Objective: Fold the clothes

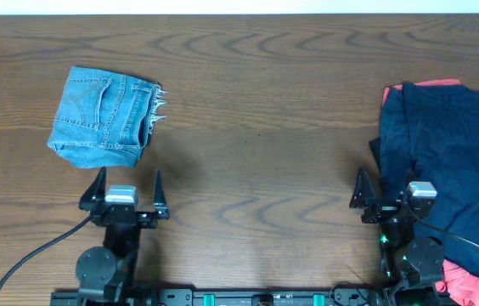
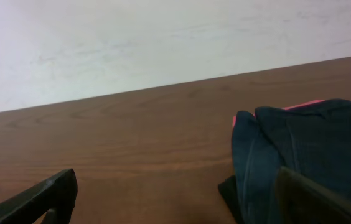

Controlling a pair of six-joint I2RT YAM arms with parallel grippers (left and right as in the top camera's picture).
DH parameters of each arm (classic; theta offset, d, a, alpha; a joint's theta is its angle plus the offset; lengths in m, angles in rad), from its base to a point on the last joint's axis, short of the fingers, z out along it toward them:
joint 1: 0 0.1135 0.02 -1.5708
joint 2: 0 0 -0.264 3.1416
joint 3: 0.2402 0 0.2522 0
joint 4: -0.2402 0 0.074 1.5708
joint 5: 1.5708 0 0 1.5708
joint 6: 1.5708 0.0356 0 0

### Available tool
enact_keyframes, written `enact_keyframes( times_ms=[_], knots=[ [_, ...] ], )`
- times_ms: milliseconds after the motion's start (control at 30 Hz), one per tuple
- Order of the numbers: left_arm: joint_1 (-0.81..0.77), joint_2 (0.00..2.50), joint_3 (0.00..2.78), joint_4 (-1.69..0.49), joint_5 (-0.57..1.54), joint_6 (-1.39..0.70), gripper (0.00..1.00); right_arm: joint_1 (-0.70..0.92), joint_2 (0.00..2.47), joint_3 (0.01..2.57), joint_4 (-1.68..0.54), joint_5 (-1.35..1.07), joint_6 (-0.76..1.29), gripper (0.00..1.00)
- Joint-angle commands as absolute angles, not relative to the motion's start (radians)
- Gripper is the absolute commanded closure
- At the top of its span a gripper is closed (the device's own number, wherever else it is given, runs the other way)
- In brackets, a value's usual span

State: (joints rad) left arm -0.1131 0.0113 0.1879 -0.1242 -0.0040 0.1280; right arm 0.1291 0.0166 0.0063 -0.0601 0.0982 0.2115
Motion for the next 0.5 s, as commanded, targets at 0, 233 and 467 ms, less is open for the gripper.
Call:
enact_keyframes(
  times_ms=[0, 233, 467],
  knots=[
    [-0.11, 0.002, 0.123, -0.07, -0.012, 0.119, 0.02, 0.118, 0.009, 0.006, -0.064, 0.101, 0.212, 0.01],
    [-0.11, 0.002, 0.004, -0.003, -0.011, 0.119, 0.02, 0.118, 0.009, 0.006, -0.064, 0.101, 0.212, 0.01],
    [-0.11, 0.002, 0.004, -0.022, -0.012, 0.119, 0.02, 0.118, 0.009, 0.006, -0.064, 0.101, 0.212, 0.01]
  ],
)
